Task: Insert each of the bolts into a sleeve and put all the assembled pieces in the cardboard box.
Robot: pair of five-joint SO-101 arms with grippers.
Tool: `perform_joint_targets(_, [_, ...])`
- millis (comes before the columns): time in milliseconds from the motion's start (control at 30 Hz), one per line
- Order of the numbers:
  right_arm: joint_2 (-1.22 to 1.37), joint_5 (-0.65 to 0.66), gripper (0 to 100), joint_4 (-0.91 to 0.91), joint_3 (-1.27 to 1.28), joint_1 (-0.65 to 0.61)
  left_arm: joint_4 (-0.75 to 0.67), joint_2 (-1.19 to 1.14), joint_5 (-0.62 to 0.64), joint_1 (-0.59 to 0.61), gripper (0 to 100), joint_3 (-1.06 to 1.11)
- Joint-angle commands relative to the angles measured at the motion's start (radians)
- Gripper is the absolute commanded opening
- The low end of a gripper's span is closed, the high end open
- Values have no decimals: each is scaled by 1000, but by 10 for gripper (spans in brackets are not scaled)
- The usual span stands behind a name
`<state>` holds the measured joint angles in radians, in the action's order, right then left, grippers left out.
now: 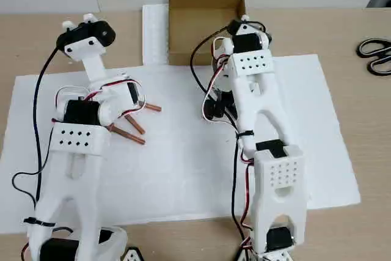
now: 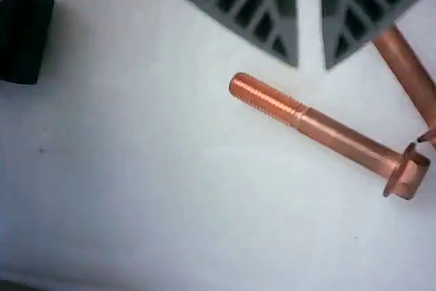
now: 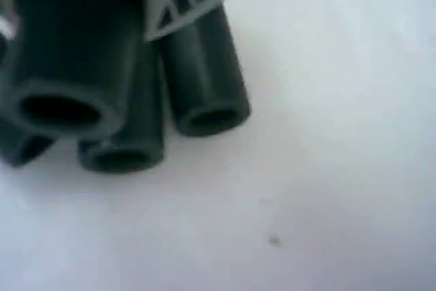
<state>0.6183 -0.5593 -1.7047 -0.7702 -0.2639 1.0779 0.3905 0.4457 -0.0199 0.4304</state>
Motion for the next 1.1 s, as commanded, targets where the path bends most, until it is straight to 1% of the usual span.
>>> perform_joint_targets(0, [-166,15,2,-15,-8,-39,-20,12,-11,-3,5,-8])
perform_joint_targets(300, [-225,17,2,-19,-3,-71,-20,14,-11,-5,5,-10])
perform_joint_targets(433, [-320,54,2,-21,-3,-114,-17,14,-12,-5,5,-10])
perform_joint_targets(533, [-377,58,2,-21,-2,-143,-18,14,-12,-5,5,-13])
perform_joint_targets(667, [-394,58,2,-21,-2,-140,-18,18,-8,-3,5,-76])
perform_joint_targets(767, [-392,58,2,-21,-2,-125,-23,97,31,3,5,-150])
perform_joint_targets(833, [-390,58,2,-19,-2,-120,-81,161,35,-2,5,-168])
perform_joint_targets(933, [-390,57,2,-13,-2,-104,-209,255,29,2,5,-165])
perform_joint_targets(1000, [-390,57,2,-13,-2,-96,-253,285,-29,-2,5,-157])
perform_joint_targets(1067, [-389,55,2,-13,-2,-90,-245,301,-83,-5,5,-147])
